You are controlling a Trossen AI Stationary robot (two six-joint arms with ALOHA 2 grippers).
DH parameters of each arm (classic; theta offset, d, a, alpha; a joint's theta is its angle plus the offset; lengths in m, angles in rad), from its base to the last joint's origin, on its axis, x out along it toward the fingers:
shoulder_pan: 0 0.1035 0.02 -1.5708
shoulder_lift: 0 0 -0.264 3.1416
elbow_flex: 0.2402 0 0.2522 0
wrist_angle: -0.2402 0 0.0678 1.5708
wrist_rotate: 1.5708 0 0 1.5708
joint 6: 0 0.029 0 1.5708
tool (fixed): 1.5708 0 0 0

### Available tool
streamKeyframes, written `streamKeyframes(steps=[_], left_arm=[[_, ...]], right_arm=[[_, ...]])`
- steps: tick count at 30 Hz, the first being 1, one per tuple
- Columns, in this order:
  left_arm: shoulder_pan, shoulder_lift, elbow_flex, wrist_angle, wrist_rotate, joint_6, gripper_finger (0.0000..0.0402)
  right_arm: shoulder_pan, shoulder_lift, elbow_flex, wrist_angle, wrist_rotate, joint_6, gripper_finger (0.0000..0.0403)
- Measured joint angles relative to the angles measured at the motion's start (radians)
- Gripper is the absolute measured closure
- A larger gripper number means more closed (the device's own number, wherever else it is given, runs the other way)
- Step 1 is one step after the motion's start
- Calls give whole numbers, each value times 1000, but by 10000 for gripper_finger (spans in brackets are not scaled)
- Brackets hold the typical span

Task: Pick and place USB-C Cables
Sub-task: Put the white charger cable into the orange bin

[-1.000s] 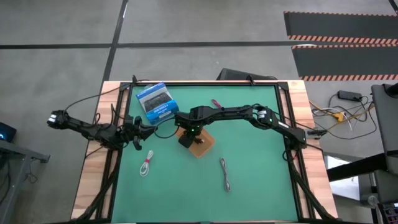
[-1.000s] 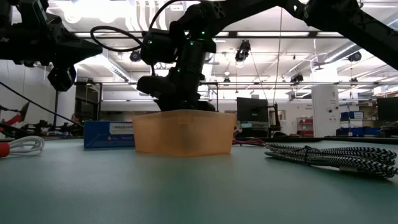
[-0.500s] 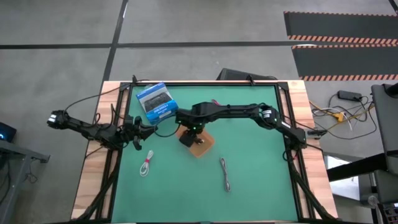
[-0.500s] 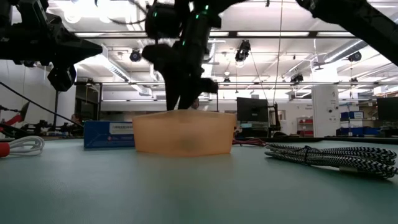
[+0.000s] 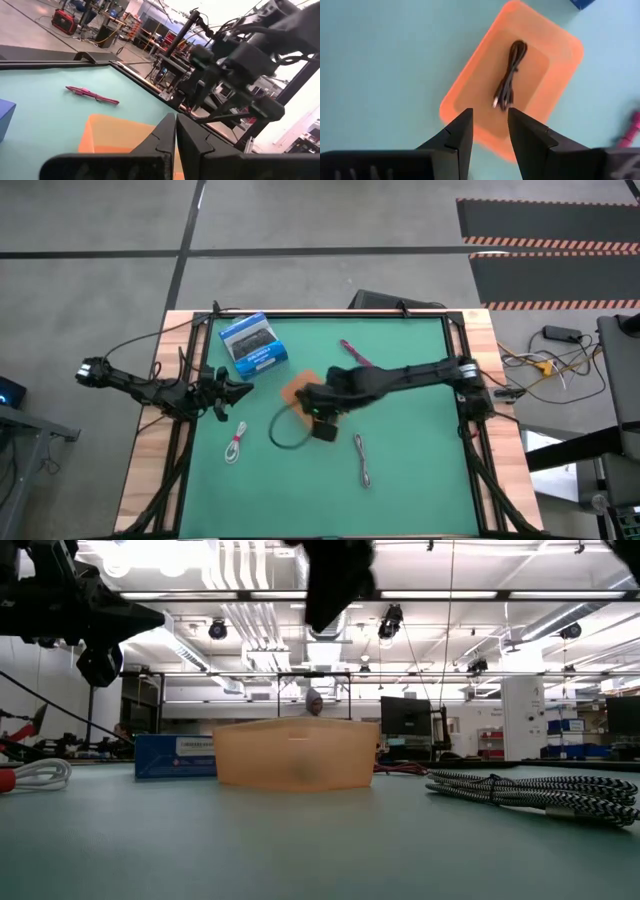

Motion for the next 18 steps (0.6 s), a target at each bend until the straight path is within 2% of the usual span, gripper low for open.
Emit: streamKeyframes(steps=[4, 11, 18], left_arm=[[0, 0, 0, 0, 2, -1, 402], [-1, 33, 0, 0, 38, -53, 402], [0, 109, 0, 72, 41, -113, 402]], right_arm=[[59, -143, -188, 99, 63, 15, 300], [133, -412, -596, 488, 77, -10, 311], [149, -652, -959, 823, 78, -84, 323]])
